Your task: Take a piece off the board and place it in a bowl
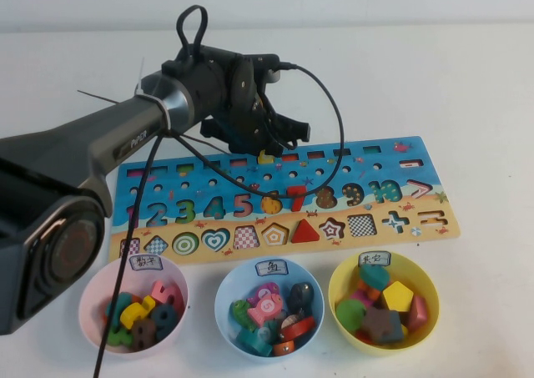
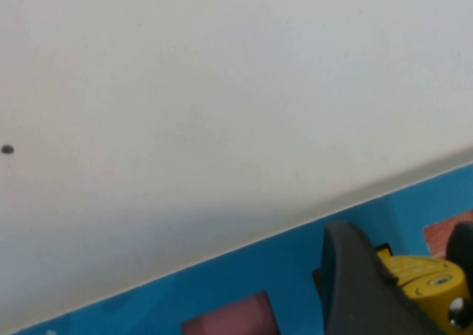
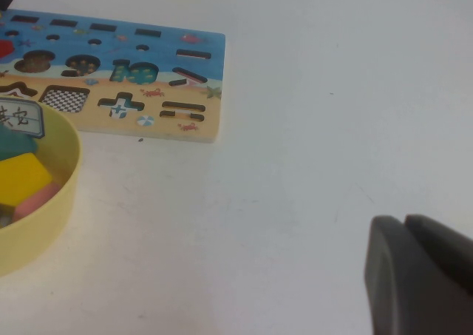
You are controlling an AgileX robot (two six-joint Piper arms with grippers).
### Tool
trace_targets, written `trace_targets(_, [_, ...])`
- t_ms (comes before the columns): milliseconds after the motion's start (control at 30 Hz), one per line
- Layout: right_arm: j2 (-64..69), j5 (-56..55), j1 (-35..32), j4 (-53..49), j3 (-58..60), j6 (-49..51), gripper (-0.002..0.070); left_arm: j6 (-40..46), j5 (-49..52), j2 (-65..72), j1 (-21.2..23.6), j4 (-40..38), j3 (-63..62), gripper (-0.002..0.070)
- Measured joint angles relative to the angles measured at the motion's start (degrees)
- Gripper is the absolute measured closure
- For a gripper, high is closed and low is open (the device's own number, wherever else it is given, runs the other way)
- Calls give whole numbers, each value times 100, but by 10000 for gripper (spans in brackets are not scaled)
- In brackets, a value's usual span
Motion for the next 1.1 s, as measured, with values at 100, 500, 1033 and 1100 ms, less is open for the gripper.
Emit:
trace_targets(100, [0,0,0,0,0,0,694,0,25,0,0,0,0,463])
trace_targets(500, [0,0,0,0,0,0,694,128,234,-436,55,-10,0,463])
trace_targets(1033, [0,0,0,0,0,0,694,1291,1790,-2827,-141,18,1480,463])
trace_targets(1100, [0,0,0,0,0,0,694,1316,1790,-3308,-156,5,2031,463])
